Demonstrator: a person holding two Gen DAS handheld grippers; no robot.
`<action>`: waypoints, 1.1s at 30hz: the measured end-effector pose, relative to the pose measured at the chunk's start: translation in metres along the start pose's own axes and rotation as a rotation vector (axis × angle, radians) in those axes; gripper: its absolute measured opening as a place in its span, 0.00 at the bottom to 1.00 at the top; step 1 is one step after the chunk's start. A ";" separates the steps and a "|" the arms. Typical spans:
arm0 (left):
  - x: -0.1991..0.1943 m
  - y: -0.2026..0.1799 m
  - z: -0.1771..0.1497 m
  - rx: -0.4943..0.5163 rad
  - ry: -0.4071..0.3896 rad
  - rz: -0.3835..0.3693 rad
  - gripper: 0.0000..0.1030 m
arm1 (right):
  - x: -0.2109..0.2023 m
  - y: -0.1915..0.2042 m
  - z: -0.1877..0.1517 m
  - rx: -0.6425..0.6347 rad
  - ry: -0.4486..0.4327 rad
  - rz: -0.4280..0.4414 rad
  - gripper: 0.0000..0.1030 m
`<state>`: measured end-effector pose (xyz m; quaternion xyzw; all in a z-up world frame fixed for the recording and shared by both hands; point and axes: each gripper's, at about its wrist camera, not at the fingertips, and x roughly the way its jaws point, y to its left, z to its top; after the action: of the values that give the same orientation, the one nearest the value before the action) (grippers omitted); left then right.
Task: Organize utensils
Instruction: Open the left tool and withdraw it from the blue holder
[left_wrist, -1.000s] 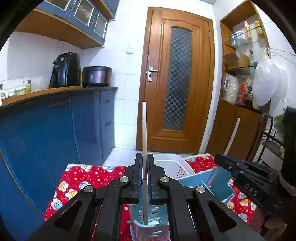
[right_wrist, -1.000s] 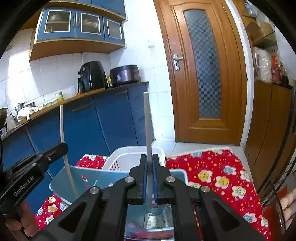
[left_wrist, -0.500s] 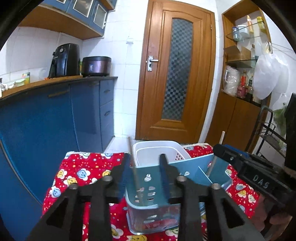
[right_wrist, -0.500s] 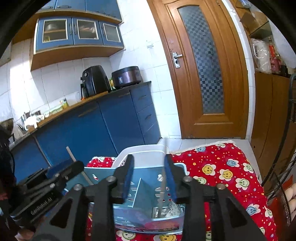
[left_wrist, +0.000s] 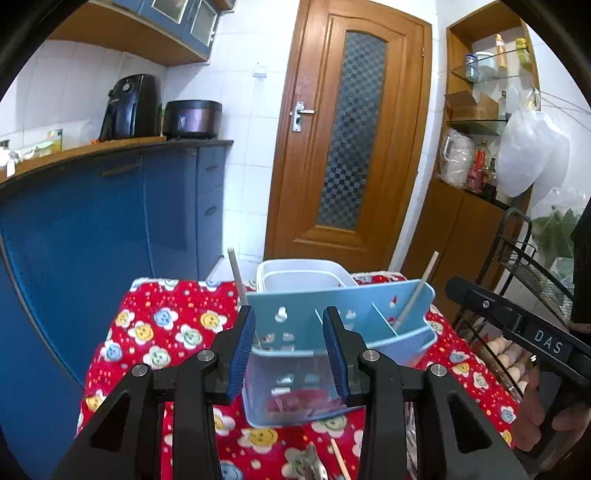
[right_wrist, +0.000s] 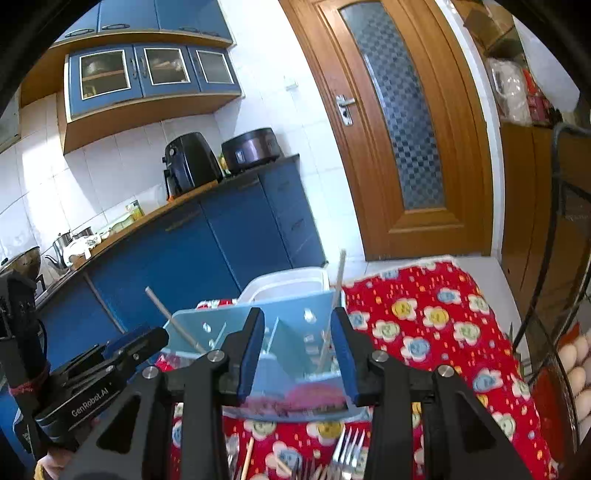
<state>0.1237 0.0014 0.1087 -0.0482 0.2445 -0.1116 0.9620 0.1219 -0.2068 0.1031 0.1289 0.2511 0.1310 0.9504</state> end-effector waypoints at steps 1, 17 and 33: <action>-0.003 -0.001 -0.002 0.002 0.004 0.001 0.38 | -0.001 -0.002 -0.001 0.003 0.010 0.001 0.39; -0.030 -0.009 -0.038 -0.002 0.086 -0.036 0.38 | -0.023 -0.011 -0.048 0.012 0.171 0.000 0.39; -0.040 0.004 -0.076 -0.046 0.155 0.003 0.38 | -0.013 -0.024 -0.092 0.076 0.284 0.005 0.39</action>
<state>0.0537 0.0117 0.0603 -0.0610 0.3209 -0.1077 0.9390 0.0683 -0.2167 0.0240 0.1455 0.3874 0.1406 0.8994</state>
